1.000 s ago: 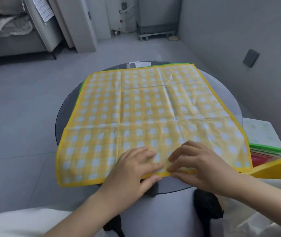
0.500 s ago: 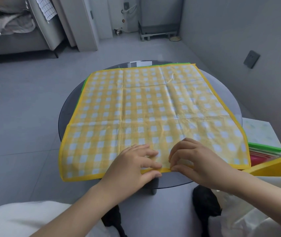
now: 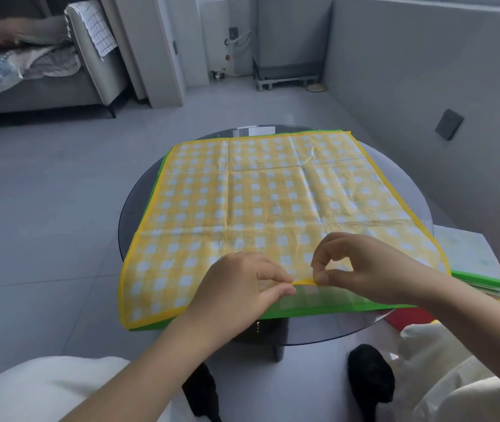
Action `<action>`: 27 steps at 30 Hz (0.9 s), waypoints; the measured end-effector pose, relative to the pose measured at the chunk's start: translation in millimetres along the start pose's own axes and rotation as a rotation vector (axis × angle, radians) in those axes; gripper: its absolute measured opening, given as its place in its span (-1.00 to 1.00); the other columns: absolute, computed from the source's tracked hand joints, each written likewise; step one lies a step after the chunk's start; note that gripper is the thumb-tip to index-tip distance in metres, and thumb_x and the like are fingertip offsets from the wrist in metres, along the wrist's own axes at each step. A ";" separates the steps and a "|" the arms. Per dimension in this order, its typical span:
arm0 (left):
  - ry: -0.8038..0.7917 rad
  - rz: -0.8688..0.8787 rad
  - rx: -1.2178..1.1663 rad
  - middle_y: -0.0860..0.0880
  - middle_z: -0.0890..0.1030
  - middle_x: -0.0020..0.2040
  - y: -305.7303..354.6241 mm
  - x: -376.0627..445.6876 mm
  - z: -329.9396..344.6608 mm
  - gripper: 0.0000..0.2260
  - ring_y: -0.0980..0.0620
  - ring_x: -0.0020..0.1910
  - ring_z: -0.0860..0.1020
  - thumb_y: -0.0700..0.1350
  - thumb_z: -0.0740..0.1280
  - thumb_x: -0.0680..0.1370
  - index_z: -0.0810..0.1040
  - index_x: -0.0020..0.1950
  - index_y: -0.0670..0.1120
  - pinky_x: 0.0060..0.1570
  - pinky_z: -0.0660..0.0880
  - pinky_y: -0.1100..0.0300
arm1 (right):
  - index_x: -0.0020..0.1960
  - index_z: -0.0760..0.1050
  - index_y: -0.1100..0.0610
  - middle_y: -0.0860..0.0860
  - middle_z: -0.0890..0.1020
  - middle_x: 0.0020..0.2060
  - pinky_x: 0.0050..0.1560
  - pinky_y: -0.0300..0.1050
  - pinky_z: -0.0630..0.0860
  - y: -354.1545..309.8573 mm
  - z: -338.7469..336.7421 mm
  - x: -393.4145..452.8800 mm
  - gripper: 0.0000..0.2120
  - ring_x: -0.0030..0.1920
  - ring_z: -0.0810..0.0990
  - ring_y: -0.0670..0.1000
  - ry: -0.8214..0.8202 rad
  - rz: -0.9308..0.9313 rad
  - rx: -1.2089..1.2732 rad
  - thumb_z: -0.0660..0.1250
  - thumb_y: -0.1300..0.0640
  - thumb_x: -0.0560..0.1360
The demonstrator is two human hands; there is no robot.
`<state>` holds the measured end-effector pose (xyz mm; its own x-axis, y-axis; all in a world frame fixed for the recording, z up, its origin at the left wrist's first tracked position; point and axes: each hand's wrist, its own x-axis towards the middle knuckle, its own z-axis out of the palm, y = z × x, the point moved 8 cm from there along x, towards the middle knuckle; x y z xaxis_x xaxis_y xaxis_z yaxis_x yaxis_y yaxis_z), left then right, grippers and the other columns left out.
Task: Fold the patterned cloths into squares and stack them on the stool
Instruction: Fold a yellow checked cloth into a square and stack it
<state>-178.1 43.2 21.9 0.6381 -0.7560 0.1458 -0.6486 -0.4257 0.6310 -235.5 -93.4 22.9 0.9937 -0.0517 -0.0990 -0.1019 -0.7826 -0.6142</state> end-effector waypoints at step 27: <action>-0.130 -0.084 0.496 0.12 0.52 -0.29 14.8 80.1 -79.9 -0.83 0.14 -0.29 0.44 0.09 0.25 0.58 0.55 -0.16 0.11 -0.29 0.34 0.21 | 0.02 0.41 -0.05 -0.10 0.56 -0.23 -0.27 -0.12 0.19 -44.7 -83.6 30.1 -0.83 -0.18 0.49 0.06 0.455 -0.059 -0.682 0.07 -0.05 0.60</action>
<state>-103.4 16.1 103.8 0.6600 -0.7512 -0.0059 -0.7361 -0.6482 0.1949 -197.2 -111.9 112.8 0.9329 -0.1304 0.3357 -0.1444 -0.9894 0.0171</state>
